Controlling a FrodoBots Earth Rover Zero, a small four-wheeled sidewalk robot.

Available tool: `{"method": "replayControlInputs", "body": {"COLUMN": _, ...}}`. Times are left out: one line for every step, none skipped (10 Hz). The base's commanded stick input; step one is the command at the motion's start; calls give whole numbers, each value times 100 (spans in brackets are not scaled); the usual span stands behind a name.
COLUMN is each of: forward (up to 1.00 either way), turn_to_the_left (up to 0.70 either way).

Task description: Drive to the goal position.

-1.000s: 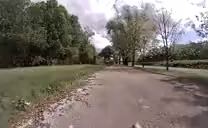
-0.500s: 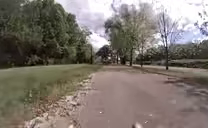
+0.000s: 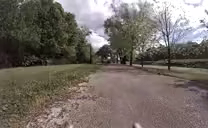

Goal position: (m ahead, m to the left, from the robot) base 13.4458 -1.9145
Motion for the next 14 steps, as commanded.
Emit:
{"method": "replayControlInputs", "body": {"forward": 100, "turn_to_the_left": 0}}
{"method": "replayControlInputs", "body": {"forward": 100, "turn_to_the_left": 0}}
{"method": "replayControlInputs", "body": {"forward": 100, "turn_to_the_left": 0}}
{"method": "replayControlInputs", "body": {"forward": 100, "turn_to_the_left": 0}}
{"method": "replayControlInputs", "body": {"forward": 100, "turn_to_the_left": 0}}
{"method": "replayControlInputs", "body": {"forward": 100, "turn_to_the_left": 0}}
{"method": "replayControlInputs", "body": {"forward": 100, "turn_to_the_left": 0}}
{"method": "replayControlInputs", "body": {"forward": 100, "turn_to_the_left": 0}}
{"method": "replayControlInputs", "body": {"forward": 100, "turn_to_the_left": 0}}
{"method": "replayControlInputs", "body": {"forward": 100, "turn_to_the_left": 0}}
{"method": "replayControlInputs", "body": {"forward": 100, "turn_to_the_left": 0}}
{"method": "replayControlInputs", "body": {"forward": 100, "turn_to_the_left": 0}}
{"method": "replayControlInputs", "body": {"forward": 100, "turn_to_the_left": 0}}
{"method": "replayControlInputs", "body": {"forward": 100, "turn_to_the_left": 0}}
